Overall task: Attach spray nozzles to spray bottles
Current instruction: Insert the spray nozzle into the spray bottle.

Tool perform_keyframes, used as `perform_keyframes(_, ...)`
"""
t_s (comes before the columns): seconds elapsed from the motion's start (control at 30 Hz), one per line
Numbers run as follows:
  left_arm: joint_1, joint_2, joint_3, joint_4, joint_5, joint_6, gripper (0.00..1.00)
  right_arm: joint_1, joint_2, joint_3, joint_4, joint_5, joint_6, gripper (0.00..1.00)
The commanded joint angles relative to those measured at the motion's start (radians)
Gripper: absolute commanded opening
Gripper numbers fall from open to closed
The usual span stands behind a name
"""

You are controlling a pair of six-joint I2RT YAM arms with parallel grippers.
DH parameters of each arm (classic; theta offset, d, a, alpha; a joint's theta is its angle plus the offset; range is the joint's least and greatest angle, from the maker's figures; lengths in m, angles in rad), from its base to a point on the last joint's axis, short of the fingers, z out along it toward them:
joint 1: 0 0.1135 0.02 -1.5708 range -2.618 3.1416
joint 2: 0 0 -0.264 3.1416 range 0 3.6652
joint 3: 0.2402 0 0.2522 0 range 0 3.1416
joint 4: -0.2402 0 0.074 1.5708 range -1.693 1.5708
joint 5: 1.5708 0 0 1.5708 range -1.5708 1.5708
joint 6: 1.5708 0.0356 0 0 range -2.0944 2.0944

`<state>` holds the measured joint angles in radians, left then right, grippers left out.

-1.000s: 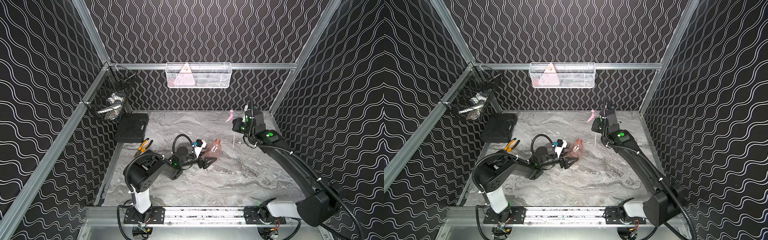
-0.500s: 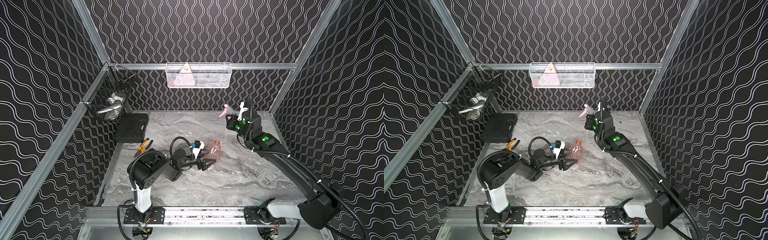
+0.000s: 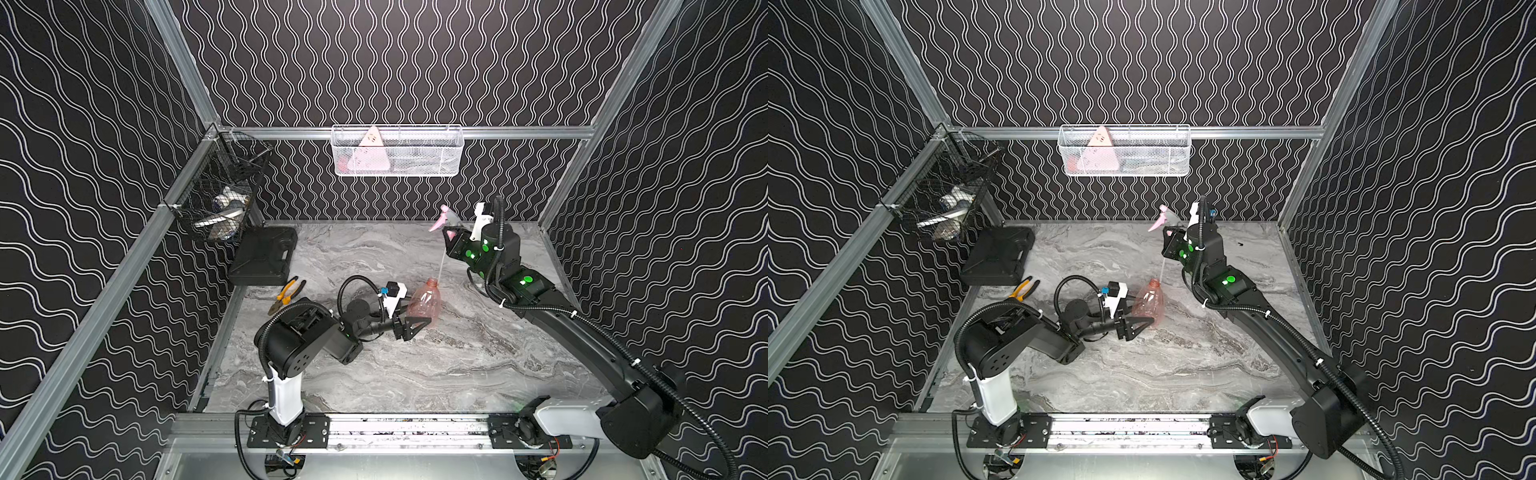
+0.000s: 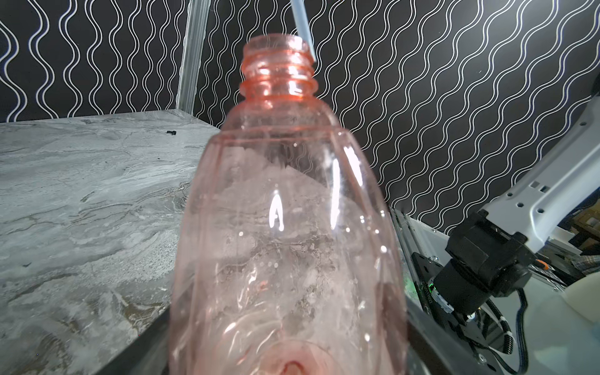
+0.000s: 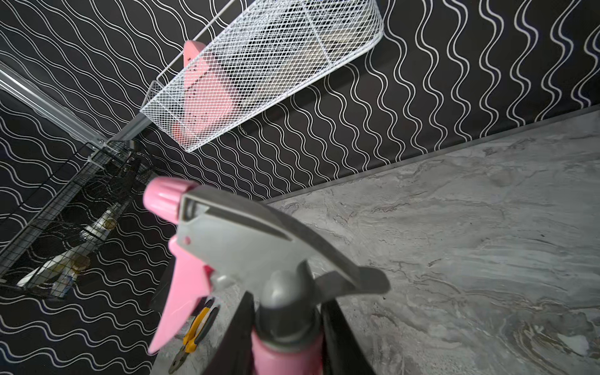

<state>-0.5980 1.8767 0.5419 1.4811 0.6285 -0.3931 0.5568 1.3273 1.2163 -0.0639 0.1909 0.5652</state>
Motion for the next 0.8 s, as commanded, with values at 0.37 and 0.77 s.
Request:
perform_keyframes(0.37, 0.000, -0.021, -0.002, 0.025, 0.002, 0.026, 0.55, 0.023, 0.021, 0.007, 0.068, 0.007, -0.002, 0.14)
perform_keyframes(0.77, 0.000, -0.021, 0.003, 0.006, 0.005, 0.028, 0.55, 0.023, 0.029, 0.044, 0.052, 0.034, -0.044, 0.13)
